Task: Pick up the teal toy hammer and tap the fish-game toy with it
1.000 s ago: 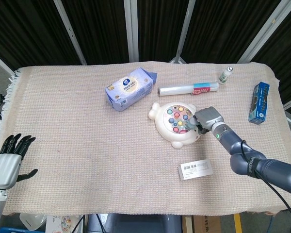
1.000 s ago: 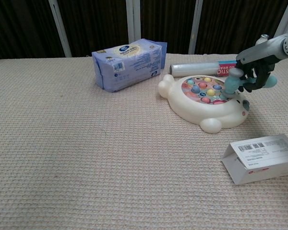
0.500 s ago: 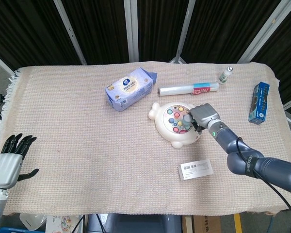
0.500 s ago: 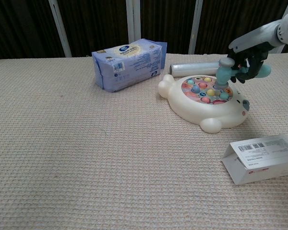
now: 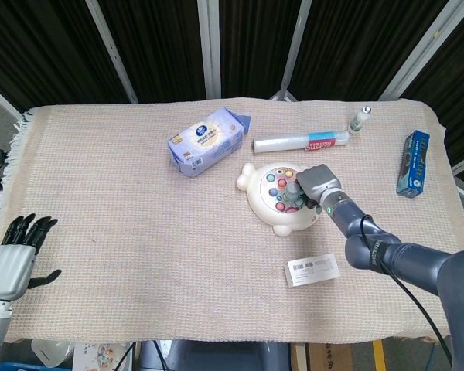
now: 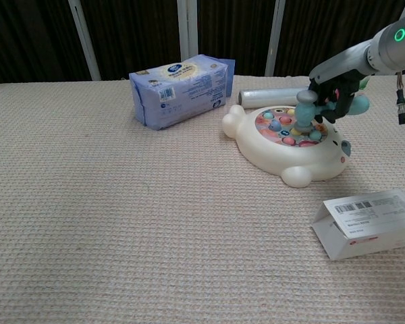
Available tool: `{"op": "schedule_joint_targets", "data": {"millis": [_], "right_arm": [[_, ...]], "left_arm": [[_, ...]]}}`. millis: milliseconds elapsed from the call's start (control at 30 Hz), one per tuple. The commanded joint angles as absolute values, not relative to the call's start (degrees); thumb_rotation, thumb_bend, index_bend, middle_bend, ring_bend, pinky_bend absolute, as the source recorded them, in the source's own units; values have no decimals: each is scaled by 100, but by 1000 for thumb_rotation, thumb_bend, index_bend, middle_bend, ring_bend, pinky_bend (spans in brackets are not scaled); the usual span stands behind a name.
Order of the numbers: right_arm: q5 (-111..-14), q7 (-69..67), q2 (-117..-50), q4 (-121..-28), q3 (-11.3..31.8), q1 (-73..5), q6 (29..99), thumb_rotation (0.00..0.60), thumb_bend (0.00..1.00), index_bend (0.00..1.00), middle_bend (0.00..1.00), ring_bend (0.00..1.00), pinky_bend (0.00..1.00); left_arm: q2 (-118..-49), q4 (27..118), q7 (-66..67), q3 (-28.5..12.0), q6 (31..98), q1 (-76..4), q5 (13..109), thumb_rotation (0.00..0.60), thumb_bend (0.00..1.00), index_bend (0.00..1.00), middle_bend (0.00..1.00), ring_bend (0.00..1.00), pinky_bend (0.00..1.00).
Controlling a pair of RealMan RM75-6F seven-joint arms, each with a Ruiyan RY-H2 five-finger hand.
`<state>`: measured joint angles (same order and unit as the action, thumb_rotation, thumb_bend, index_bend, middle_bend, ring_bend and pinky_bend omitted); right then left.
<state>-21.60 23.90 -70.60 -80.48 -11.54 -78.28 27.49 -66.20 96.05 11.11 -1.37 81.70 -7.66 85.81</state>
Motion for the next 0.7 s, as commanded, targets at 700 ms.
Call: {"op": "schedule_joint_targets", "data": {"millis": [700], "right_arm": [[-2589, 1969, -6271, -8973, -1192, -7536, 3297, 600, 797, 924, 780, 574, 517]], "left_arm": [[-6599, 9565, 1006, -141, 8220, -774, 8627, 600, 103, 127, 100, 0, 0]]}}
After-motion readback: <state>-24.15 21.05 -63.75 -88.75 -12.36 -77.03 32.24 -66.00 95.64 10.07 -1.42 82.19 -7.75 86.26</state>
